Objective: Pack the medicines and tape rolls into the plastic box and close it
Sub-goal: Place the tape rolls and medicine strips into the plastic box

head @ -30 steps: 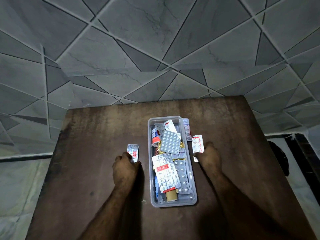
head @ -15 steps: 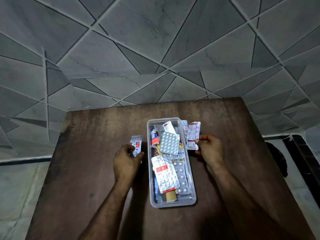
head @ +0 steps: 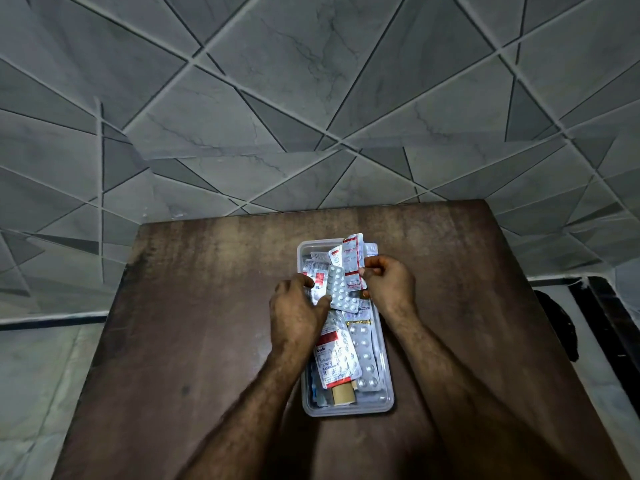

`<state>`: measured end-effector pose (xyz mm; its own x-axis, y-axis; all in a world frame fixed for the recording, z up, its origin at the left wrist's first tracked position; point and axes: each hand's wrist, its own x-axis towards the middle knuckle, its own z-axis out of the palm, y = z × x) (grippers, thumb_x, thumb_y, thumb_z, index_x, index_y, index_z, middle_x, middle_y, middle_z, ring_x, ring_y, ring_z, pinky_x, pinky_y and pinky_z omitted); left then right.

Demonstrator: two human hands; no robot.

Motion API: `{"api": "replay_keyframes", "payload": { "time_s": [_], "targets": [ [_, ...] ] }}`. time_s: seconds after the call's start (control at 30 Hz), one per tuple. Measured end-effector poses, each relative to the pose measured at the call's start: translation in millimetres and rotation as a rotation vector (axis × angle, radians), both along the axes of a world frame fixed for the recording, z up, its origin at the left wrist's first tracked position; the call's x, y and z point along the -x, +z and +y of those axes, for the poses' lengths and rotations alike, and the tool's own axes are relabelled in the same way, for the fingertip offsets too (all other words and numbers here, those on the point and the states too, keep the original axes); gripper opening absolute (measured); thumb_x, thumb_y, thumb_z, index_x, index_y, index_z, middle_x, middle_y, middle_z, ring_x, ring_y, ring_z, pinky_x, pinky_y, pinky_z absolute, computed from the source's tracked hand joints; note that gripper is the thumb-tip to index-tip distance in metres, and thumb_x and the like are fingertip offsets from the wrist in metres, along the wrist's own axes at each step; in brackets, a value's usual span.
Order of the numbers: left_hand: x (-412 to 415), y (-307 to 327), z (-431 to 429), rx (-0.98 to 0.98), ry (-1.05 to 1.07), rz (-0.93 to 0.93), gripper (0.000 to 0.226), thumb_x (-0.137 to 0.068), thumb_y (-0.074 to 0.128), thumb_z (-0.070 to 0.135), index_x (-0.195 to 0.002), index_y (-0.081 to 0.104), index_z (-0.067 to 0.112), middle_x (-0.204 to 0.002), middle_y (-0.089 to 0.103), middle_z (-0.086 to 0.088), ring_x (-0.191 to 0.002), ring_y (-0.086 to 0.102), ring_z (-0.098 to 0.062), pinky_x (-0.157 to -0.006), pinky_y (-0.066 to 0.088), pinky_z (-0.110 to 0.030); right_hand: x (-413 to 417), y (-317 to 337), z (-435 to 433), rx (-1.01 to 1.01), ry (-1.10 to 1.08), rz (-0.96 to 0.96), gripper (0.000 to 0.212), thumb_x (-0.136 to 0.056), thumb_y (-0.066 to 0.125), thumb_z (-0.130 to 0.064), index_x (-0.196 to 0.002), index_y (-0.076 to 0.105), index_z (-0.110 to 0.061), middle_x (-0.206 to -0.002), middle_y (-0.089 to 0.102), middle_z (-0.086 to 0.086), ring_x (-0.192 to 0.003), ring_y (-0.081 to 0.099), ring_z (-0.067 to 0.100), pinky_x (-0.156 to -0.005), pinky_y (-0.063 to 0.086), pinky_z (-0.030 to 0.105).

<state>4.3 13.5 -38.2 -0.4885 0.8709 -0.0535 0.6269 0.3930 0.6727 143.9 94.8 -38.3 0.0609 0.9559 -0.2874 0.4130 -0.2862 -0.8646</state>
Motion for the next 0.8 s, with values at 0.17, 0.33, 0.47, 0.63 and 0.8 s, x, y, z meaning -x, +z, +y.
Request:
{"api": "replay_keyframes", "payload": {
  "time_s": [0.17, 0.33, 0.47, 0.63, 0.8],
  "targets": [
    [-7, 3, 5, 0.064, -0.021, 0.046, 0.041, -0.076, 0.074, 0.034, -0.111, 0.061, 0.017, -0.114, 0.060, -0.010, -0.109, 0.054, -0.028, -0.087, 0.043, -0.032, 7, 19, -3, -0.109, 0.067, -0.255, 0.021, -0.083, 0.058, -0.009, -0.099, 0.072, -0.012, -0.095, 0.074, 0.007, -0.086, 0.069, 0.024, -0.081, 0.057, 0.036],
    [-10, 1, 8, 0.114, -0.044, 0.074, 0.042, -0.079, 0.071, 0.034, -0.115, 0.058, 0.017, -0.116, 0.057, -0.012, -0.111, 0.051, -0.029, -0.086, 0.043, -0.033, 8, 19, -6, -0.366, 0.313, -0.605, 0.035, -0.083, 0.054, -0.010, -0.116, 0.063, -0.006, -0.107, 0.064, 0.018, -0.094, 0.062, 0.035, -0.083, 0.051, 0.038],
    [-15, 2, 10, 0.111, -0.053, 0.088, 0.043, -0.082, 0.069, 0.033, -0.119, 0.057, 0.014, -0.119, 0.054, -0.011, -0.111, 0.051, -0.030, -0.088, 0.045, -0.036, 11, 11, -12, -0.394, 0.467, -0.759, 0.031, -0.085, 0.052, -0.013, -0.114, 0.061, -0.006, -0.109, 0.059, 0.018, -0.094, 0.060, 0.037, -0.079, 0.051, 0.041],
    [-16, 1, 11, 0.129, -0.100, 0.158, 0.040, -0.085, 0.065, 0.033, -0.119, 0.056, 0.015, -0.123, 0.053, -0.010, -0.108, 0.054, -0.029, -0.084, 0.049, -0.036, 17, 4, -16, -0.365, 0.582, -0.755, 0.023, -0.086, 0.055, -0.013, -0.106, 0.063, -0.005, -0.104, 0.059, 0.017, -0.092, 0.061, 0.037, -0.079, 0.051, 0.041],
    [-12, -1, 14, 0.121, -0.121, 0.149, 0.039, -0.085, 0.066, 0.031, -0.120, 0.058, 0.016, -0.129, 0.051, -0.008, -0.107, 0.057, -0.028, -0.085, 0.050, -0.036, 20, 3, -8, -0.272, 0.675, -0.699, 0.024, -0.089, 0.051, -0.015, -0.107, 0.063, -0.007, -0.107, 0.062, 0.014, -0.100, 0.060, 0.032, -0.084, 0.045, 0.033]
  ]
}}
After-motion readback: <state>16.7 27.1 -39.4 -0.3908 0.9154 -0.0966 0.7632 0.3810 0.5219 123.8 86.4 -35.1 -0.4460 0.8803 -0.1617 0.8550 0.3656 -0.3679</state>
